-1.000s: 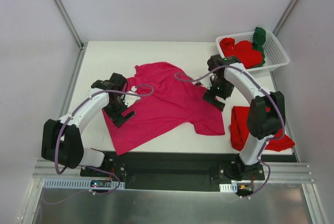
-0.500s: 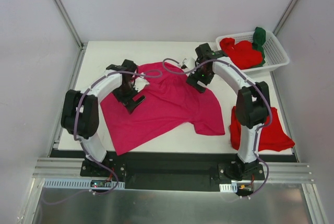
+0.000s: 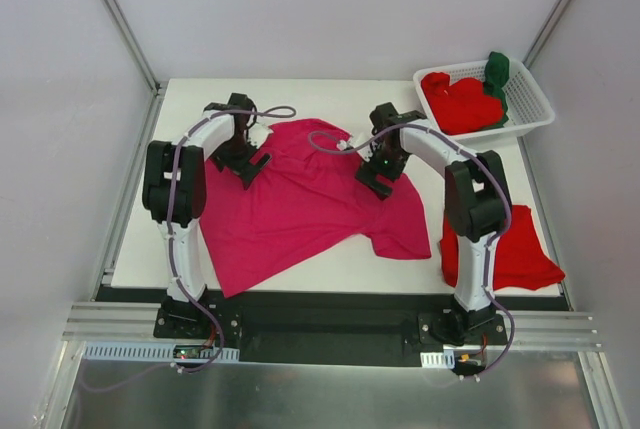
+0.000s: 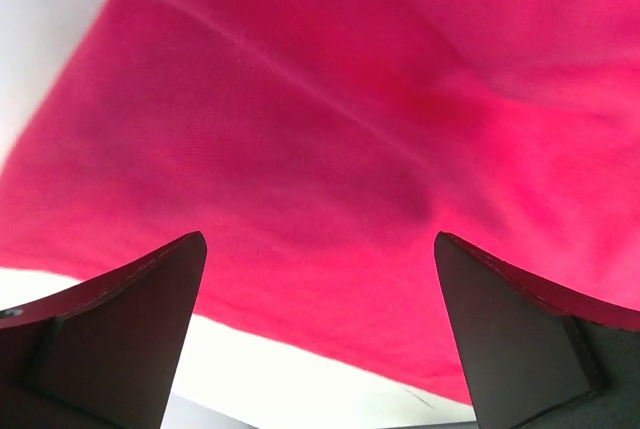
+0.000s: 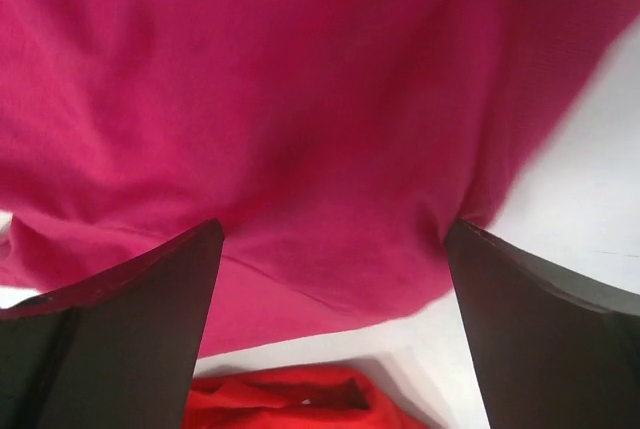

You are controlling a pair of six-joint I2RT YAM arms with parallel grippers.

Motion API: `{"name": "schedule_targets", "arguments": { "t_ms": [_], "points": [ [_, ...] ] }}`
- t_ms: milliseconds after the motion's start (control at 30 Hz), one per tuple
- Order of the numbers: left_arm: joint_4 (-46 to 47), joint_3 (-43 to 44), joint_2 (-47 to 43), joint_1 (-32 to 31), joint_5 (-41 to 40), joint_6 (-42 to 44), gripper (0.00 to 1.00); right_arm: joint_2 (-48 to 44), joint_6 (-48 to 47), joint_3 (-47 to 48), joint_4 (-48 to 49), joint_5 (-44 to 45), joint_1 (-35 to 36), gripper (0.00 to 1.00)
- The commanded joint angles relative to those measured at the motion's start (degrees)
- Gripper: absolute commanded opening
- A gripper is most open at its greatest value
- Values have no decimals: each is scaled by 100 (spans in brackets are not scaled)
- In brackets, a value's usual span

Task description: Fold and stack the t-shirts

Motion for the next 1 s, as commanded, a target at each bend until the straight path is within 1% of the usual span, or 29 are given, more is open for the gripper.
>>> {"name": "schedule_targets", "arguments": {
  "t_ms": [0, 200, 300, 500, 533, 567, 667, 733, 833, 967],
  "points": [
    [-22, 67, 347, 61, -228, -4, 99, -413, -132, -379, -352, -104, 25, 96],
    [180, -100, 532, 202, -359, 224, 99, -615, -176, -784, -431, 10, 7, 96],
    [172, -21, 523, 421, -447, 268, 99, -747, -176, -934, -580, 2, 7, 96],
    [163, -47, 330, 1001, -632, 733, 99, -976, -106, -1136, -896, -156, 25, 96],
    [172, -30, 304, 1002, -676, 838, 99, -985, -106, -1154, -932, -156, 60, 96],
    [181, -12, 277, 1263, -719, 883, 99, -1011, -80, -1180, -950, -156, 86, 96],
    [163, 181, 312, 1441, -764, 989, 99, -1073, -71, -1233, -1055, -235, 209, 96],
    [172, 260, 330, 1450, -773, 1111, 99, -1073, -79, -1233, -1081, -218, 349, 96],
    [163, 444, 356, 1450, -685, 1059, 99, -1020, -36, -1145, -1117, -253, 464, 96],
    [119, 463, 260, 1406, -395, 1077, 99, -976, 271, -777, -933, -140, 465, 96]
  ]
}}
